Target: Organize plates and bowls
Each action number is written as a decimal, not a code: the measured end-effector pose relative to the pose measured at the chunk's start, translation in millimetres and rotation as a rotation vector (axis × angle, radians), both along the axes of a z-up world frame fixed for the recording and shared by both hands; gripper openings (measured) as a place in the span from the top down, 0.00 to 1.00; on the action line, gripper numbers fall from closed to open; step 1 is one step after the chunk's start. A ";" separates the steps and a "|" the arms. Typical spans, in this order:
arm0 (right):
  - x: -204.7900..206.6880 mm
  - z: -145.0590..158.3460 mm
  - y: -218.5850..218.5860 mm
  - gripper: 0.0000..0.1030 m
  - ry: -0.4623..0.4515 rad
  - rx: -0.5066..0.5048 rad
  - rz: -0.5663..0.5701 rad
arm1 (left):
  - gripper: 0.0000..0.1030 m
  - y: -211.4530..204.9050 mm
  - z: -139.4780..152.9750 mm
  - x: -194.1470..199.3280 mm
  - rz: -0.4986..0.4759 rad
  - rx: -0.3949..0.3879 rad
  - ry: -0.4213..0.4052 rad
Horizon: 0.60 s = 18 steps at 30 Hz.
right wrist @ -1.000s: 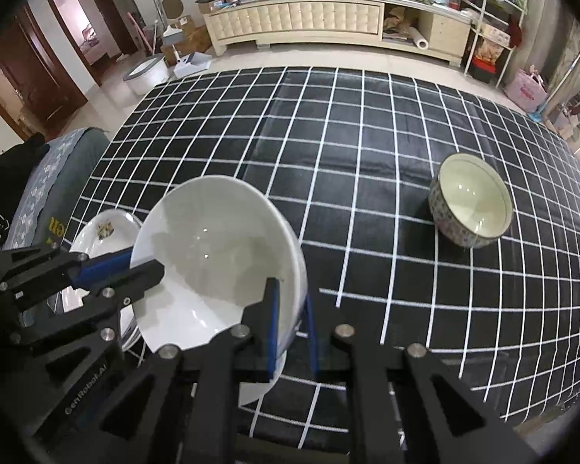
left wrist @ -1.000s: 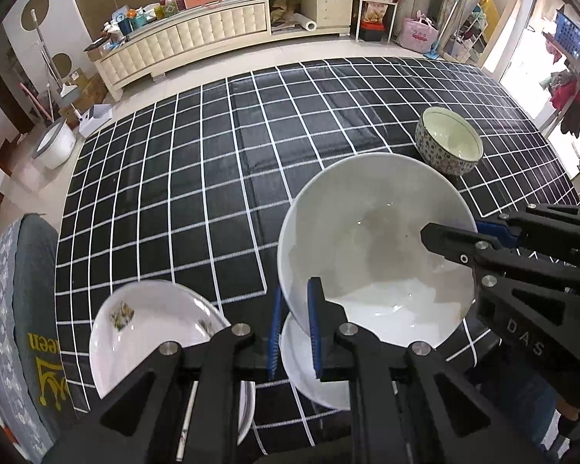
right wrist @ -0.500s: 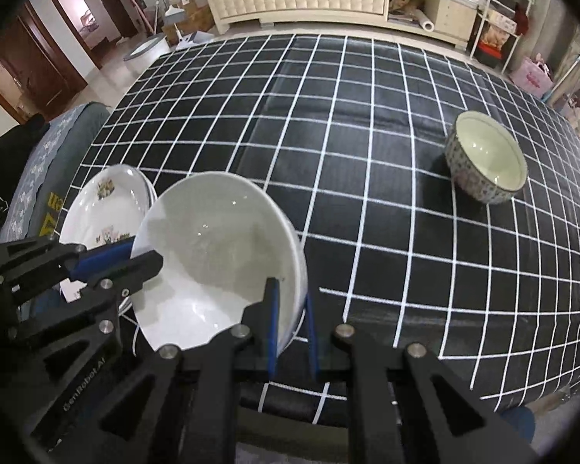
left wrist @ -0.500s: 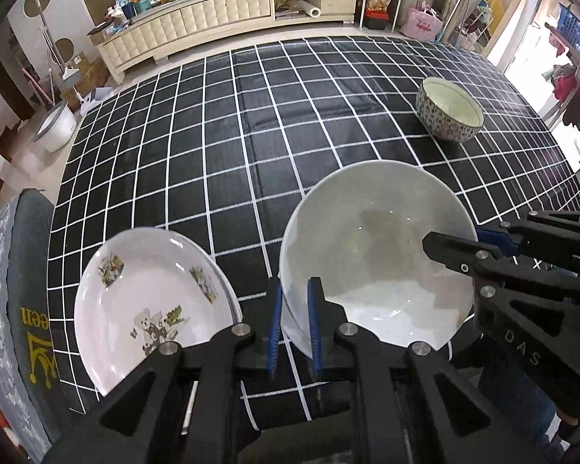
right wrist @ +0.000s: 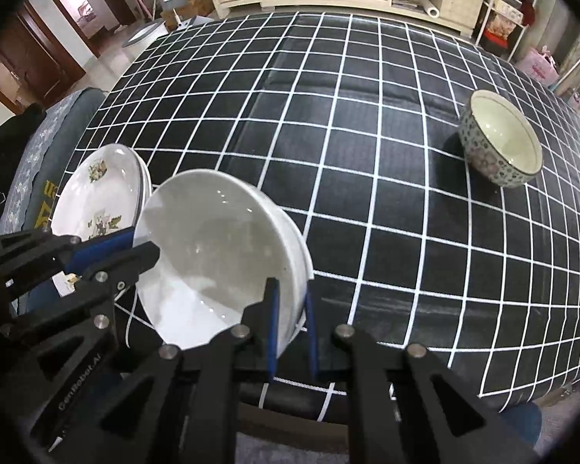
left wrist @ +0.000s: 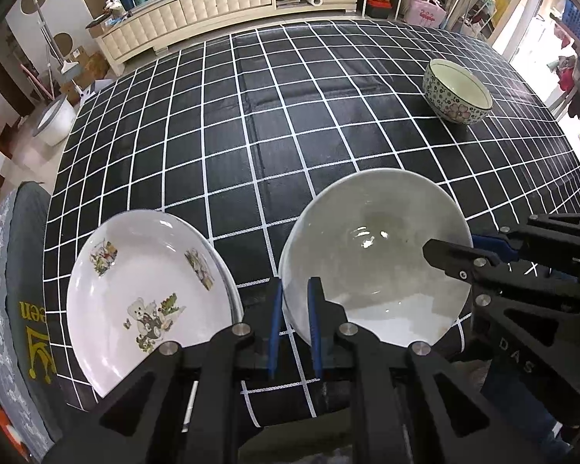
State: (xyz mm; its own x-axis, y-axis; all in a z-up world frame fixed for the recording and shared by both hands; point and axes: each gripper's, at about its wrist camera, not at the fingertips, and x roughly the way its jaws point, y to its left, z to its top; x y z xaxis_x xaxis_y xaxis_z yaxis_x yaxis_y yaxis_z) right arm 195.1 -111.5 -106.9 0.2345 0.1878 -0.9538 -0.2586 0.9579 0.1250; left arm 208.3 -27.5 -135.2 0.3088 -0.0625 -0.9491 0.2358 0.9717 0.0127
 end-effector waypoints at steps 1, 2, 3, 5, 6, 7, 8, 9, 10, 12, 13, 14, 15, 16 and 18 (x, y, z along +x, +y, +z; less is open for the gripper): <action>0.9 -0.7 0.1 0.84 -0.001 -0.001 0.000 | 0.89 0.4 -0.5 0.5 0.000 -0.001 0.001; 1.2 -0.7 0.5 0.84 -0.004 -0.002 0.001 | 0.89 0.6 -1.3 0.9 0.001 -0.002 0.002; 1.6 -0.3 1.3 0.84 -0.004 -0.004 0.003 | 0.89 0.6 -2.6 0.9 0.002 -0.002 0.003; 2.3 -0.4 4.2 0.84 -0.007 -0.019 0.011 | 0.89 0.9 -4.4 1.0 0.002 0.002 0.005; 2.5 -0.8 5.3 0.84 -0.007 -0.028 0.017 | 0.89 0.8 -4.5 0.9 0.000 0.001 0.004; 2.7 -0.6 6.5 0.84 -0.010 -0.037 0.025 | 0.89 0.8 -4.4 0.7 -0.003 0.002 0.005; 3.0 -0.3 6.7 0.84 -0.010 -0.039 0.026 | 0.89 0.4 -4.1 0.6 -0.008 0.004 0.004; 3.1 0.8 6.2 0.84 -0.014 -0.039 0.023 | 0.89 -0.4 -4.2 0.5 -0.012 0.008 0.005; 3.7 3.6 4.7 0.84 -0.023 -0.042 0.014 | 0.89 -0.7 -3.8 0.1 -0.014 0.009 0.004; 5.1 8.2 2.5 0.84 -0.038 -0.048 -0.002 | 0.89 0.0 -2.5 0.2 -0.012 0.001 0.007; 6.0 11.1 0.8 0.83 -0.045 -0.044 -0.006 | 0.89 0.8 -1.6 0.4 -0.008 -0.005 0.008; 7.1 12.9 -0.2 0.80 -0.046 -0.041 -0.005 | 0.89 1.3 -0.1 0.6 -0.005 -0.008 0.006; 7.8 14.8 -1.4 0.75 -0.047 -0.041 -0.003 | 0.89 1.7 2.1 0.7 -0.004 -0.008 -0.002; 8.5 16.4 -2.7 0.73 -0.052 -0.045 -0.005 | 0.89 2.3 4.2 0.9 -0.004 -0.009 -0.009; 9.0 18.8 -5.1 0.67 -0.060 -0.042 -0.007 | 0.87 3.7 9.6 2.1 0.001 -0.019 -0.024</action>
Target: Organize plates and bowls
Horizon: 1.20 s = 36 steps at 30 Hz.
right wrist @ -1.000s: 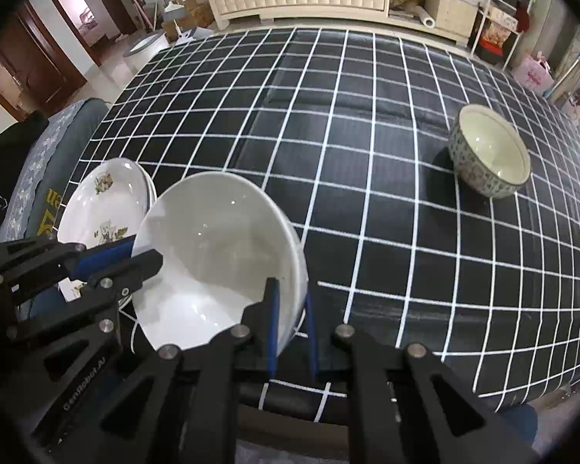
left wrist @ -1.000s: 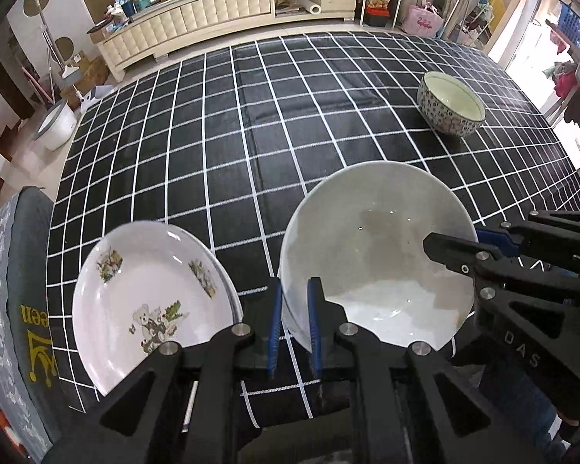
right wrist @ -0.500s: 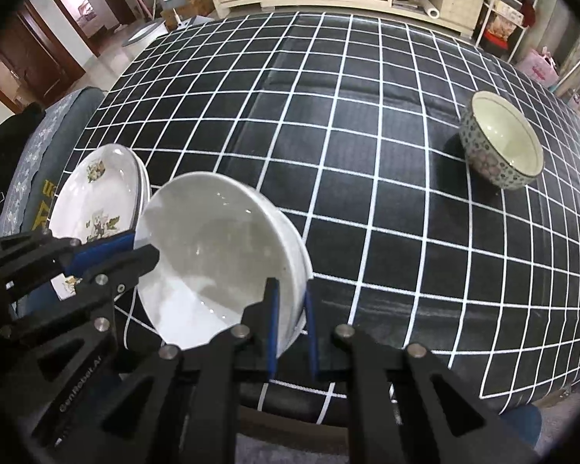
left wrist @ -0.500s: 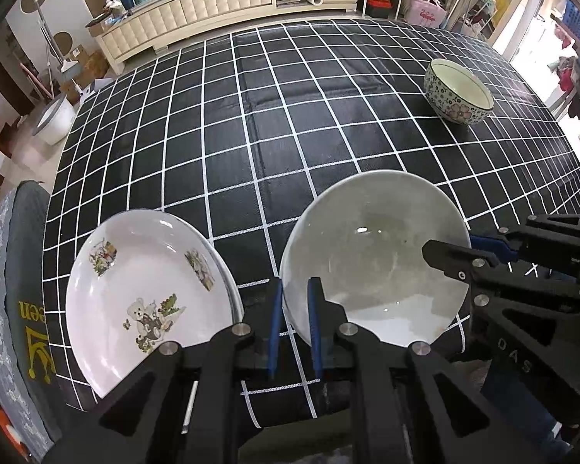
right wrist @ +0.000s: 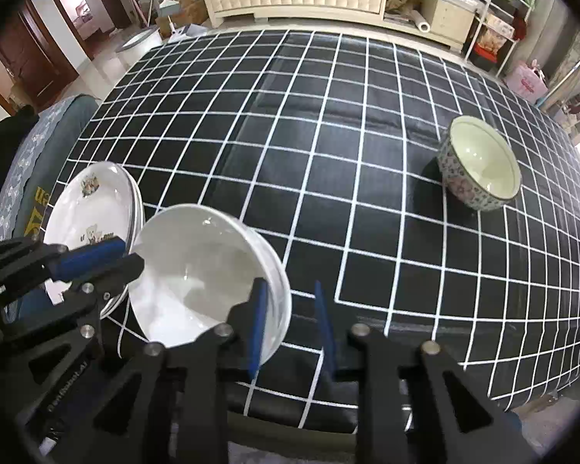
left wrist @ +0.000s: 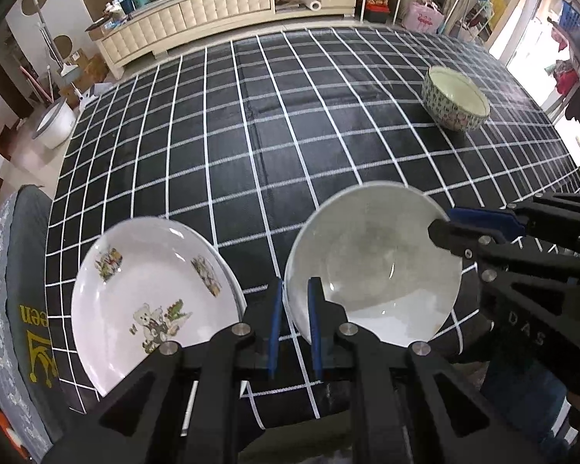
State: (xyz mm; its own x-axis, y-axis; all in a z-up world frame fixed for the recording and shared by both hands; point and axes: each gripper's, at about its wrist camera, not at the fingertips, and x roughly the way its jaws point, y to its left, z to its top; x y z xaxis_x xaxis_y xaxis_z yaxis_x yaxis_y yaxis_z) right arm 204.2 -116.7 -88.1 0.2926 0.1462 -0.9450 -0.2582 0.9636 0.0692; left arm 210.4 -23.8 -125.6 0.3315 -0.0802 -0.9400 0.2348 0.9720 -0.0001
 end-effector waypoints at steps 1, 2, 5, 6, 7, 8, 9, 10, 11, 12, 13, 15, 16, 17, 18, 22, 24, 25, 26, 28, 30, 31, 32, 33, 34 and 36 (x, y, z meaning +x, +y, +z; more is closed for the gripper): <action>0.7 1.4 -2.3 0.65 -0.001 0.006 -0.007 | 0.85 0.4 2.4 0.2 0.002 -0.005 -0.005; 1.1 2.6 -4.4 0.61 -0.003 0.011 -0.013 | 0.84 0.6 6.0 0.9 0.003 -0.009 -0.014; 2.9 7.1 -10.6 0.52 -0.017 0.027 -0.032 | 0.83 -0.9 12.4 3.0 0.001 -0.005 -0.034; 3.5 8.6 -13.0 0.51 -0.020 0.033 -0.037 | 0.83 -1.1 14.4 4.2 0.002 -0.003 -0.043; 3.3 9.4 -13.9 0.51 -0.023 0.036 -0.039 | 0.83 -1.6 15.8 5.4 0.002 -0.001 -0.048; 3.5 10.7 -15.6 0.51 -0.026 0.039 -0.042 | 0.83 -2.1 17.2 6.6 0.003 0.000 -0.051; 4.1 12.3 -18.1 0.50 -0.030 0.040 -0.046 | 0.83 -2.3 19.0 8.3 0.004 0.000 -0.054; 4.7 13.4 -19.3 0.50 -0.033 0.042 -0.049 | 0.82 -2.7 20.0 9.6 0.004 0.000 -0.056; 5.5 14.4 -21.1 0.50 -0.035 0.044 -0.052 | 0.81 -3.3 21.1 11.0 0.003 -0.001 -0.057; 6.3 15.6 -24.0 0.50 -0.039 0.044 -0.057 | 0.78 -3.8 22.1 12.8 0.002 -0.002 -0.062; 7.0 16.7 -27.2 0.50 -0.041 0.045 -0.060 | 0.76 -4.5 23.1 14.1 0.003 -0.002 -0.068; 9.2 18.3 -33.4 0.50 -0.046 0.047 -0.070 | 0.76 -6.0 23.4 17.4 0.003 -0.003 -0.070; 10.1 19.0 -36.9 0.50 -0.048 0.047 -0.076 | 0.76 -7.5 23.5 19.1 0.002 -0.004 -0.068; 11.1 19.8 -40.3 0.50 -0.049 0.050 -0.082 | 0.76 -9.3 23.6 20.3 0.000 -0.007 -0.067; 12.2 20.3 -44.0 0.50 -0.050 0.053 -0.088 | 0.76 -11.8 24.1 22.1 -0.003 -0.010 -0.067; 16.9 24.2 -60.8 0.50 -0.055 0.053 -0.108 | 0.73 -24.1 28.5 26.3 -0.023 -0.017 -0.074; 19.0 28.6 -71.6 0.50 -0.059 0.056 -0.119 | 0.69 -33.3 32.5 29.4 -0.033 -0.018 -0.079; 19.0 31.0 -75.7 0.50 -0.064 0.056 -0.122 | 0.69 -37.9 34.5 30.6 -0.040 -0.018 -0.081; 19.4 33.5 -80.1 0.50 -0.069 0.057 -0.127 | 0.69 -43.3 37.4 31.4 -0.048 -0.019 -0.085; 21.3 39.5 -92.3 0.50 -0.081 0.060 -0.141 | 0.69 -55.2 43.7 33.3 -0.065 -0.028 -0.096; 23.2 45.2 -104.1 0.50 -0.092 0.062 -0.157 | 0.69 -67.9 50.6 35.9 -0.084 -0.032 -0.107; 24.5 47.3 -108.8 0.50 -0.094 0.062 -0.166 | 0.68 -74.2 53.7 37.1 -0.090 -0.031 -0.113; 26.5 50.9 -116.8 0.50 -0.097 0.065 -0.180 | 0.67 -81.1 57.1 38.5 -0.095 -0.030 -0.118; 27.9 53.7 -122.5 0.50 -0.102 0.067 -0.188 | 0.65 -86.1 60.2 41.0 -0.097 -0.026 -0.121; 29.6 55.5 -126.3 0.50 -0.107 0.067 -0.193 | 0.65 -91.5 62.9 42.5 -0.099 -0.023 -0.127; 33.4 60.7 -136.9 0.48 -0.116 0.065 -0.205 | 0.65 -104.3 69.4 46.9 -0.111 -0.024 -0.139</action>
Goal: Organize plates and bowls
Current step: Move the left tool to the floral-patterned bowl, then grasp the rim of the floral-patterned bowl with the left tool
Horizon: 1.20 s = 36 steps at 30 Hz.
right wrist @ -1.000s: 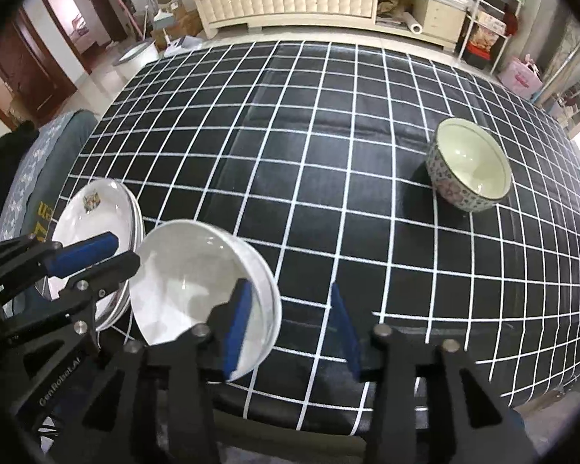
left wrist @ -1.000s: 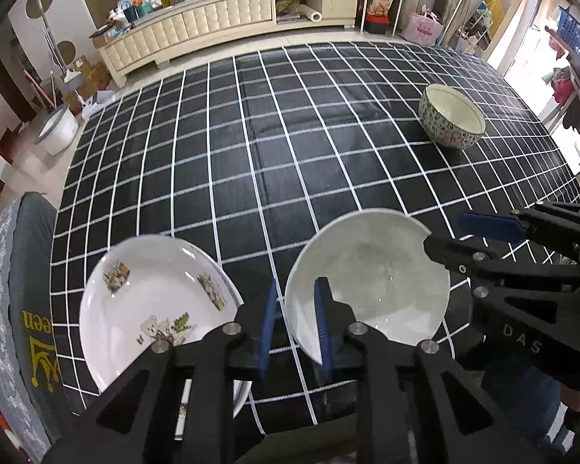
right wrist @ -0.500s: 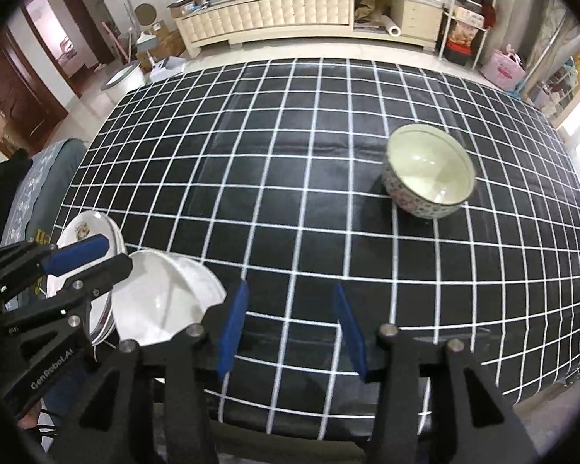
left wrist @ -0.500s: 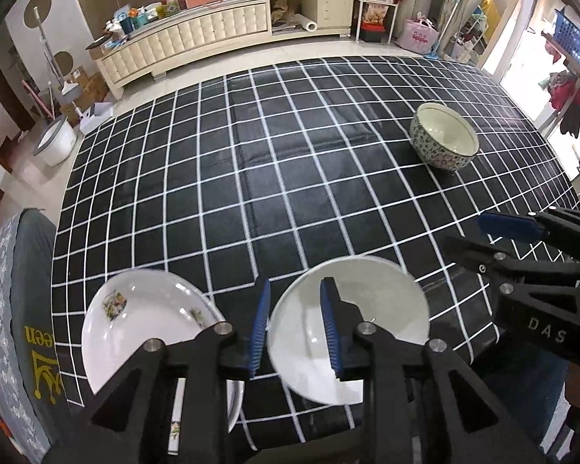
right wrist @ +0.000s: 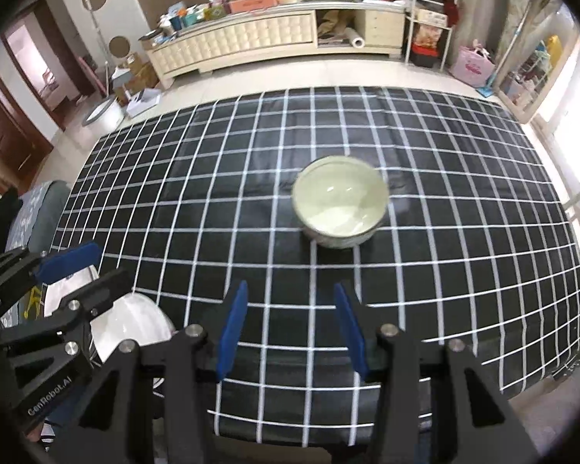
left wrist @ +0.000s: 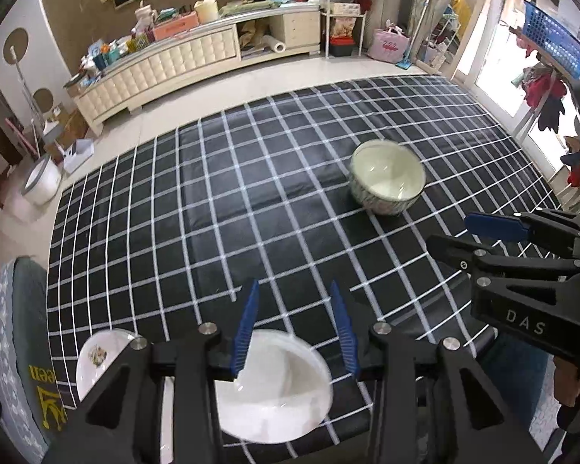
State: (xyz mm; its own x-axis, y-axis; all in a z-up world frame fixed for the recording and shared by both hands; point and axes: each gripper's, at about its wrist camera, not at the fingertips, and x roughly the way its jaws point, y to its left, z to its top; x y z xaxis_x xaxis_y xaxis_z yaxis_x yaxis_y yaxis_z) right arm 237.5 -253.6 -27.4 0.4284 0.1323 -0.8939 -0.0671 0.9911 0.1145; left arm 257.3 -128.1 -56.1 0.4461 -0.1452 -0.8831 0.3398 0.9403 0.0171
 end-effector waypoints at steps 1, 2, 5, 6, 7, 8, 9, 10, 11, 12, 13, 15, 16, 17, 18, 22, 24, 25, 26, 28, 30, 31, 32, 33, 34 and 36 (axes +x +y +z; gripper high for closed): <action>1.4 2.0 -4.1 0.47 -0.002 -0.001 -0.005 | 0.65 -5.2 2.6 2.3 -0.004 -0.002 -0.005; 4.0 4.2 -9.0 0.46 -0.007 -0.002 -0.013 | 0.65 -10.5 4.6 5.0 -0.008 -0.004 -0.008; 11.0 9.6 -23.6 0.44 -0.020 0.005 -0.043 | 0.65 -25.7 9.5 13.7 -0.011 -0.009 -0.013; 14.2 10.8 -28.2 0.44 -0.023 0.011 -0.054 | 0.65 -31.1 9.8 18.2 -0.012 -0.013 -0.009; 16.9 10.5 -30.3 0.44 -0.024 0.014 -0.057 | 0.65 -35.0 9.2 22.2 -0.010 -0.020 -0.004; 19.7 10.6 -33.3 0.44 -0.026 0.018 -0.061 | 0.65 -37.8 8.5 25.8 -0.007 -0.026 0.002; 21.9 10.3 -35.8 0.44 -0.025 0.017 -0.063 | 0.65 -42.0 8.2 31.1 -0.004 -0.034 0.009; 25.3 9.3 -39.5 0.44 -0.023 0.019 -0.065 | 0.65 -45.1 7.9 35.0 0.001 -0.040 0.013; 27.5 8.4 -41.9 0.44 -0.022 0.021 -0.067 | 0.65 -48.5 7.4 40.3 0.008 -0.048 0.019; 30.4 6.9 -44.8 0.44 -0.019 0.023 -0.070 | 0.65 -51.9 6.3 44.3 0.011 -0.054 0.022; 31.8 5.7 -47.4 0.44 -0.018 0.025 -0.072 | 0.65 -54.6 6.3 47.5 0.015 -0.060 0.022; 36.2 2.6 -52.6 0.44 -0.012 0.029 -0.082 | 0.65 -59.4 5.4 54.1 0.026 -0.066 0.018; 38.9 0.4 -56.3 0.44 -0.009 0.037 -0.087 | 0.65 -61.9 4.1 58.1 0.029 -0.061 0.020; 40.1 -1.8 -58.3 0.44 -0.005 0.042 -0.090 | 0.65 -64.0 2.6 62.0 0.032 -0.056 0.023; 44.0 -5.9 -61.4 0.44 0.003 0.045 -0.096 | 0.65 -66.4 -0.4 66.1 0.036 -0.052 0.029; 55.5 -17.9 -72.1 0.44 0.026 0.053 -0.104 | 0.65 -77.5 -11.1 79.0 0.036 -0.030 0.042; 63.1 -25.9 -76.4 0.44 0.042 0.059 -0.109 | 0.65 -83.6 -18.1 86.2 0.033 -0.012 0.045; 65.3 -28.2 -78.0 0.44 0.048 0.063 -0.108 | 0.65 -85.8 -21.3 89.6 0.032 -0.012 0.047; 69.1 -31.6 -79.4 0.44 0.053 0.065 -0.105 | 0.65 -87.2 -23.9 92.7 0.032 -0.015 0.051; 75.8 -37.5 -82.4 0.44 0.062 0.062 -0.106 | 0.65 -92.4 -33.0 102.3 0.038 -0.013 0.069; 81.5 -43.4 -84.9 0.44 0.074 0.065 -0.109 | 0.65 -97.0 -40.7 108.8 0.036 -0.008 0.081; 83.7 -45.8 -86.9 0.44 0.078 0.064 -0.109 | 0.65 -99.4 -44.0 110.9 0.033 -0.005 0.084; 86.6 -48.5 -88.1 0.44 0.081 0.061 -0.110 | 0.65 -101.3 -46.9 113.4 0.031 -0.001 0.089; 88.4 -50.5 -89.1 0.44 0.083 0.058 -0.111 | 0.65 -103.5 -50.5 116.5 0.028 -0.004 0.099; 90.6 -52.4 -90.0 0.44 0.084 0.058 -0.108 | 0.65 -105.7 -53.9 118.8 0.020 -0.006 0.108; 96.3 -58.6 -91.3 0.44 0.093 0.062 -0.100 | 0.65 -111.1 -59.5 122.8 0.002 0.014 0.111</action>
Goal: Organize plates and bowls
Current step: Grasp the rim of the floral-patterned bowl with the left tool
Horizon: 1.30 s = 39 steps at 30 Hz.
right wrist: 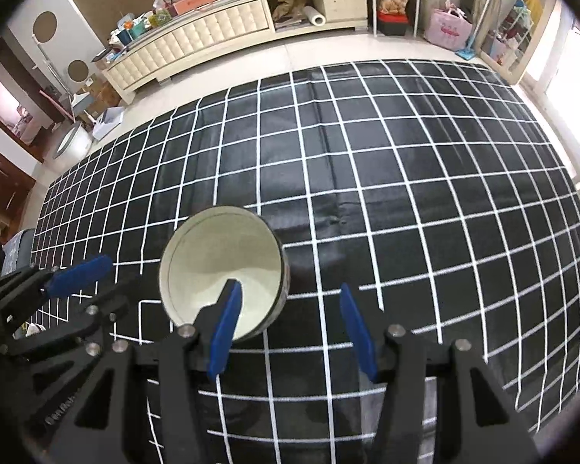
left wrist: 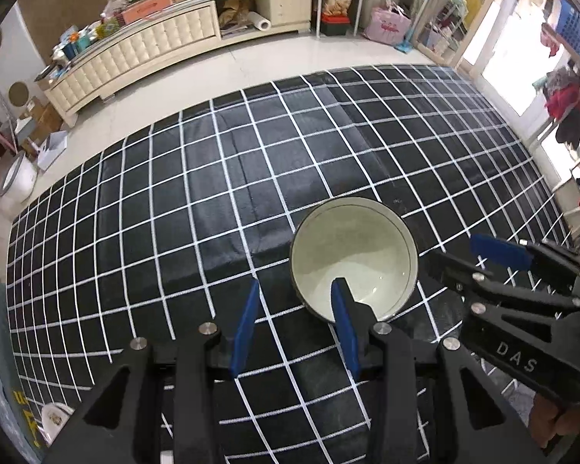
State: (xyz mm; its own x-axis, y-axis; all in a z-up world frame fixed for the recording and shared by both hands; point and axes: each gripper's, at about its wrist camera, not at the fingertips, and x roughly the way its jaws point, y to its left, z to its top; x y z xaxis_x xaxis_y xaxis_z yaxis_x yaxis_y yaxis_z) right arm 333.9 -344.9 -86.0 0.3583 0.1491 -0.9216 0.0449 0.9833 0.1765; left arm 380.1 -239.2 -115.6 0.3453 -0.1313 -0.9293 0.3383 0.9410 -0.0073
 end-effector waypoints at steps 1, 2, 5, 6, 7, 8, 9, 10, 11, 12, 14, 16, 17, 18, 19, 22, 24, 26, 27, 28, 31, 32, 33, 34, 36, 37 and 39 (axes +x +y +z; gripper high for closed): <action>2.1 -2.3 -0.8 0.44 0.005 -0.002 0.002 | 0.65 -1.7 -1.6 1.1 -0.008 0.016 -0.003; 4.8 -5.3 -1.2 0.44 0.011 -0.001 0.006 | 0.65 -4.0 -4.2 2.6 -0.015 0.032 -0.006; 10.9 -13.5 -0.6 0.44 0.023 0.003 0.022 | 0.65 -6.9 -12.4 7.6 -0.026 0.052 -0.005; 11.7 -15.2 -0.6 0.44 0.024 0.003 0.026 | 0.65 -6.3 -15.5 10.1 -0.021 0.046 0.000; 12.5 -17.4 -1.1 0.44 0.024 -0.001 0.025 | 0.65 -5.4 -18.5 12.2 -0.017 0.036 0.006; 13.1 -20.1 -1.9 0.44 0.027 0.000 0.023 | 0.65 -4.3 -21.3 14.4 -0.011 0.030 0.010; 15.1 -22.4 -3.2 0.44 0.031 0.005 0.022 | 0.66 -3.2 -25.2 17.6 -0.002 0.029 0.017; 15.2 -26.2 -3.8 0.44 0.037 0.014 0.022 | 0.67 -3.6 -28.5 19.9 0.000 0.031 0.023; 16.5 -27.8 -4.6 0.44 0.041 0.018 0.024 | 0.67 -4.0 -31.4 21.6 0.001 0.034 0.030; 16.7 -29.5 -4.9 0.44 0.041 0.020 0.027 | 0.69 -5.5 -35.3 23.6 0.002 0.038 0.035; 16.7 -31.8 -5.8 0.44 0.038 0.016 0.033 | 0.70 -6.1 -40.9 28.0 0.005 0.045 0.041; 16.5 -34.7 -6.5 0.44 0.040 0.021 0.037 | 0.72 -6.7 -46.5 30.5 0.007 0.050 0.046; 16.0 -36.1 -7.2 0.45 0.041 0.020 0.038 | 0.73 -7.2 -49.0 31.1 0.006 0.051 0.050; 15.2 -37.0 -7.8 0.50 0.044 0.011 0.039 | 0.76 -6.5 -51.9 32.3 0.005 0.050 0.055; 14.5 -37.1 -8.8 0.52 0.044 0.012 0.044 | 0.80 -6.3 -54.8 32.7 0.005 0.049 0.061; 12.4 -36.5 -8.7 0.59 0.035 0.024 0.061 | 0.85 -7.3 -62.4 31.7 -0.003 0.047 0.080; 10.0 -35.7 -7.7 0.67 0.026 0.038 0.076 | 0.87 -9.1 -66.2 30.1 -0.011 0.044 0.083; 8.4 -35.0 -7.7 0.72 0.028 0.049 0.081 | 0.90 -8.7 -69.1 28.6 -0.018 0.036 0.086; 7.0 -34.6 -7.8 0.76 0.028 0.062 0.083 | 0.90 -8.2 -69.7 27.3 -0.017 0.035 0.078; 7.2 -35.0 -7.5 0.78 0.030 0.072 0.084 | 0.90 -7.9 -69.9 26.5 -0.014 0.032 0.074; 7.6 -34.9 -1.2 0.82 0.029 0.064 0.091 | 0.90 -7.5 -71.5 24.5 -0.003 0.017 0.080; 7.4 -34.3 0.4 0.82 0.028 0.055 0.092 | 0.90 -7.7 -71.6 23.7 0.000 0.016 0.081; 7.2 -33.6 2.3 0.83 0.028 0.046 0.090 | 0.90 -4.5 -70.9 22.9 0.001 0.018 0.080; 7.9 -33.7 4.1 0.83 0.028 0.041 0.085 | 0.90 -4.9 -67.3 25.4 -0.002 0.026 0.078; 9.5 -33.3 8.8 0.84 0.024 0.028 0.081 | 0.90 -6.2 -66.7 22.8 -0.014 0.040 0.076; 6.9 -32.3 9.5 0.84 0.022 0.027 0.070 | 0.90 -8.9 -67.5 24.6 -0.015 0.042 0.075; 4.8 -30.8 10.0 0.84 0.032 0.047 0.040 | 0.91 -12.2 -68.6 24.2 -0.010 0.043 0.080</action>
